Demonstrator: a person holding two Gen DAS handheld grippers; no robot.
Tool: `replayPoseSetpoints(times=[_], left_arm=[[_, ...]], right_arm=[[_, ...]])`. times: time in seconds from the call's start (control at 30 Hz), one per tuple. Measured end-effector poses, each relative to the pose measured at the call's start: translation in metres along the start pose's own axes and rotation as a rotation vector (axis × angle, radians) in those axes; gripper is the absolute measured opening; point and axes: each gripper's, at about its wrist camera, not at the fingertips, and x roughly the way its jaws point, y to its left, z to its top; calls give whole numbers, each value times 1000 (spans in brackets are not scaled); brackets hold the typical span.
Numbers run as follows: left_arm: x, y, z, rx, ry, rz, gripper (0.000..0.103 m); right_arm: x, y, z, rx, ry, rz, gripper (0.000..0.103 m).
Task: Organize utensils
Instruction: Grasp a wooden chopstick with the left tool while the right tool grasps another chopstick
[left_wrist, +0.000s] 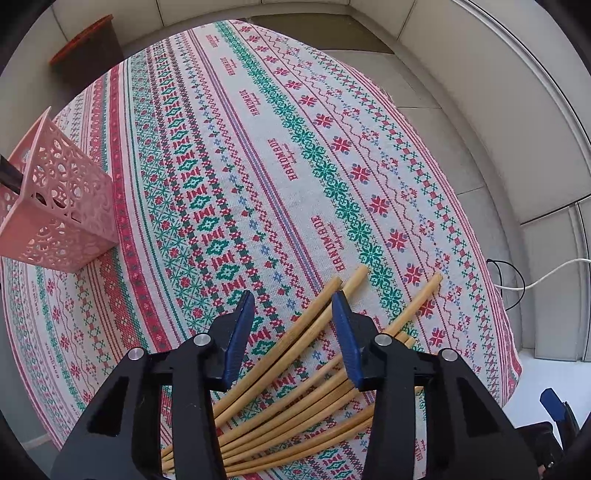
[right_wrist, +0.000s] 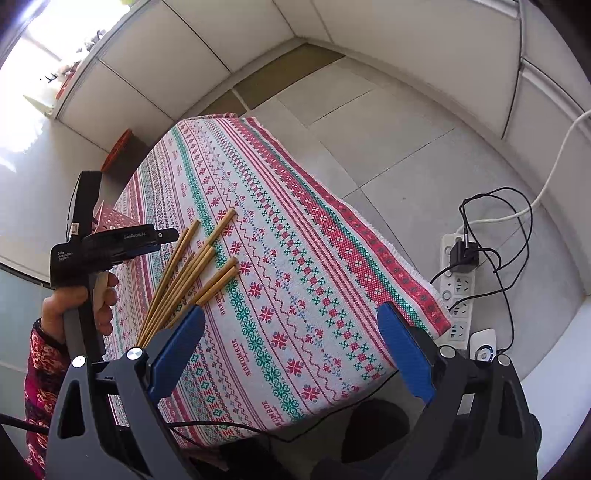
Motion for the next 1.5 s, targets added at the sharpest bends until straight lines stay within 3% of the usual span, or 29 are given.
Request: replayPoseSetpoints(times=[0.17, 0.27, 0.4, 0.5, 0.67, 1.0, 1.07, 1.27, 1.33, 1.37, 1.5], left_arm=[[15, 7, 7, -1, 31, -6, 34], [20, 17, 4, 16, 34, 21, 21], [19, 23, -2, 42, 26, 19, 16], [12, 29, -10, 58, -18, 59, 12], [-35, 45, -27, 61, -130, 78, 8], [-137, 70, -77, 2, -362, 76, 7], [-148, 78, -85, -13, -386, 69, 7], [-167, 93, -96, -29, -420, 49, 7], [-168, 94, -96, -36, -425, 49, 7], [-171, 94, -99, -37, -429, 48, 7], [-184, 93, -102, -36, -459, 48, 7]], right_arm=[[4, 5, 1, -11, 8, 13, 92], [7, 13, 3, -27, 9, 13, 92], [15, 38, 17, -72, -14, -11, 92], [25, 66, 36, -88, -19, -4, 92], [61, 119, 67, -99, 39, -14, 90], [153, 184, 84, -125, 188, -112, 65], [167, 189, 85, -127, 207, -140, 61], [199, 196, 78, -142, 261, -259, 33], [200, 200, 76, -152, 227, -288, 18], [202, 201, 75, -153, 229, -293, 13], [196, 196, 76, -97, 201, -222, 11]])
